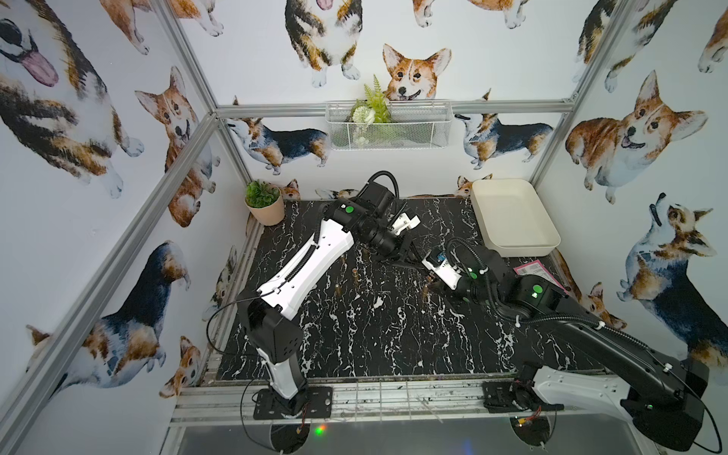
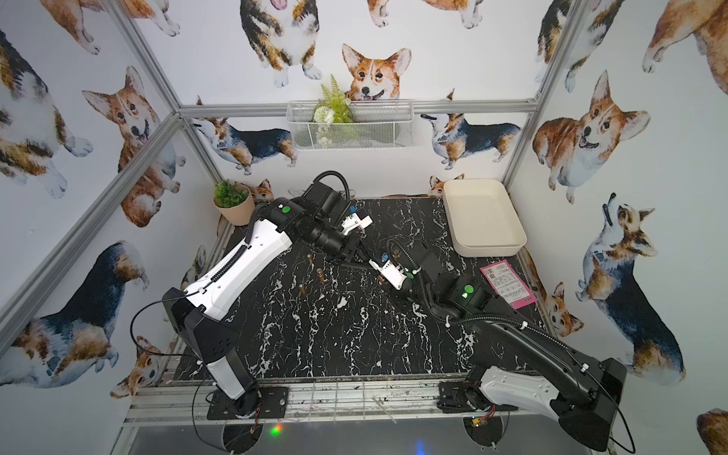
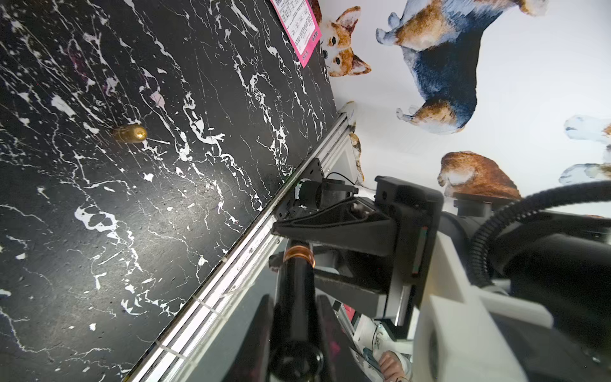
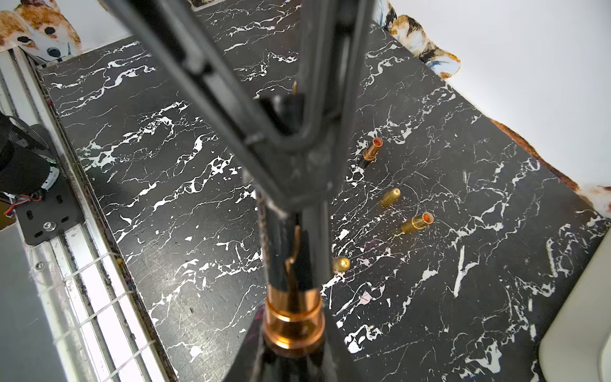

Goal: Open the lipstick cap
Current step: Open the cover of the lipstick, then place the cover at the center of the board.

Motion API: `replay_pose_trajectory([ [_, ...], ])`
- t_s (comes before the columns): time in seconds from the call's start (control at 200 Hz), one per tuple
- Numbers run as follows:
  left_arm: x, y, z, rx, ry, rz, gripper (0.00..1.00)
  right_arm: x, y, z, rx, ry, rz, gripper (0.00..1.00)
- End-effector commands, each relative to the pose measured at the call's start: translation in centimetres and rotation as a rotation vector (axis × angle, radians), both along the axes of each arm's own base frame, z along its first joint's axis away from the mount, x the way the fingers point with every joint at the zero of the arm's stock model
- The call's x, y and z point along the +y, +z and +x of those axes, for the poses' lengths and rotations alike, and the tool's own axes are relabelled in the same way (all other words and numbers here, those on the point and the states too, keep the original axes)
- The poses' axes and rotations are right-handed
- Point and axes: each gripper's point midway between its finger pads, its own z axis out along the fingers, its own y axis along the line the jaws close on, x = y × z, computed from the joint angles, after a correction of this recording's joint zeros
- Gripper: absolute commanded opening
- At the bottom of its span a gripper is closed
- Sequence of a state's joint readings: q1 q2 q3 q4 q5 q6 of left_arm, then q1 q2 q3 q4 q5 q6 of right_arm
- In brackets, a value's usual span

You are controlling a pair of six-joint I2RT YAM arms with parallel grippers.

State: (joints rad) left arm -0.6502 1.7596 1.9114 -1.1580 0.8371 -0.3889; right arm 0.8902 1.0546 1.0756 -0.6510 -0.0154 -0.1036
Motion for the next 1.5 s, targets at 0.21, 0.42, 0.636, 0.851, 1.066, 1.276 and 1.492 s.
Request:
replay_pose_trajectory([
  [0.21, 3.2, 0.1, 4.3, -0.063, 0.141, 0.03, 0.0, -0.8, -0.5, -1.7, 0.059, 0.011, 0.011, 0.14],
  [0.42, 6.0, 0.4, 7.5, -0.074, 0.261, 0.033, 0.0, -1.2, -0.6, -1.8, 0.061, -0.009, 0.029, 0.13],
  [0.636, 6.4, -0.8, 8.4, -0.089, 0.299, 0.075, 0.0, -1.2, -0.1, -1.6, 0.042, -0.022, 0.048, 0.12],
  [0.851, 9.6, -8.6, 9.0, -0.238, 0.296, 0.553, 0.0, -0.8, 2.6, -1.1, -0.016, -0.039, 0.146, 0.13],
  [1.066, 10.4, -15.9, 10.3, -0.256, 0.322, 0.718, 0.0, -0.7, 4.0, -0.6, -0.051, -0.057, 0.193, 0.13],
  [1.276, 10.5, -20.1, 11.5, -0.281, 0.341, 0.789, 0.0, -0.9, 3.4, -0.5, -0.047, -0.066, 0.17, 0.13],
  [1.492, 10.1, -22.9, 12.3, -0.286, 0.332, 0.819, 0.0, -1.2, 2.7, -0.3, -0.042, -0.084, 0.145, 0.13],
])
